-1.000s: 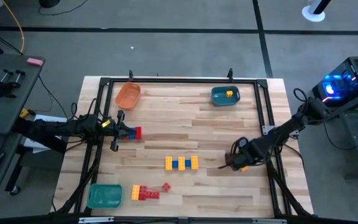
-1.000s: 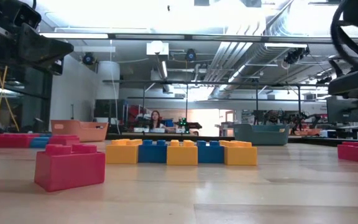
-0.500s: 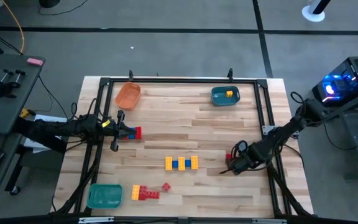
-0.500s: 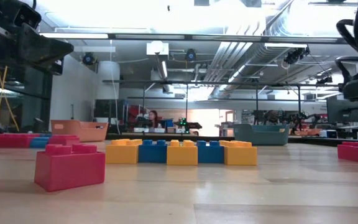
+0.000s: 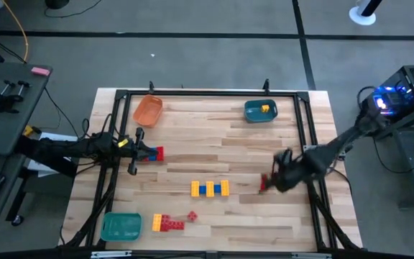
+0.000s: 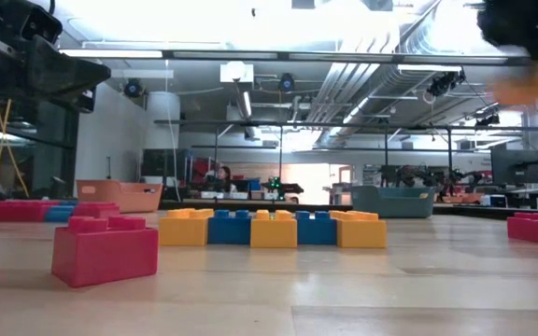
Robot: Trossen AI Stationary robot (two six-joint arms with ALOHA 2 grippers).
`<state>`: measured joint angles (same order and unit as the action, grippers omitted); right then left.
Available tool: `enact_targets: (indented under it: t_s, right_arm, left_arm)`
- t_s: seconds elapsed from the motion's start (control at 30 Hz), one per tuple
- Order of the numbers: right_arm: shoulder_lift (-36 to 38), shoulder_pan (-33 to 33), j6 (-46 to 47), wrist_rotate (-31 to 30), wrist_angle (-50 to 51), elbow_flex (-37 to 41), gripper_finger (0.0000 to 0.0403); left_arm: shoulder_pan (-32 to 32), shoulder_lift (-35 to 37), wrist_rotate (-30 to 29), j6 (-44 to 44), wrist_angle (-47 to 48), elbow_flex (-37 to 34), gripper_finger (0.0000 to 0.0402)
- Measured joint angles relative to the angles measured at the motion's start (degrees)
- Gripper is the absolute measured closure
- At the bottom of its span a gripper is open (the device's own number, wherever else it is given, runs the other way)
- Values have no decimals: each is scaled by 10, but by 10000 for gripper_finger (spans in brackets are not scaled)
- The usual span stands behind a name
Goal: Sort blocks
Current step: Put the yellow game piece into the blue bin
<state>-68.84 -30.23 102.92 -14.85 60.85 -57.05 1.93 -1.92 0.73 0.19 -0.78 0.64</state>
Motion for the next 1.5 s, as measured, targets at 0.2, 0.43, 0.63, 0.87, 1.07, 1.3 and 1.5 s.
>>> enact_targets:
  t_s: [0.2,0.43,0.63,0.87,1.07,1.3,1.5]
  right_arm:
    - [28,150,-107,-215,-42,-13,402]
    - [11,396,-341,-168,-177,49,402]
    - [-16,535,-483,-126,-261,77,402]
    - [-84,610,-553,-81,-353,95,402]
    - [-114,655,-595,-57,-354,95,363]
    - [-97,675,-620,-9,-351,95,260]
    - [-48,670,-608,63,-361,95,222]
  left_arm:
    - [0,-1,0,0,1,0,401]
    - [0,-1,0,0,1,0,401]
    - [0,-1,0,0,1,0,401]
    - [0,-1,0,0,1,0,401]
    - [0,-1,0,0,1,0,401]
    - [0,-1,0,0,1,0,401]
    - [0,-1,0,0,1,0,401]
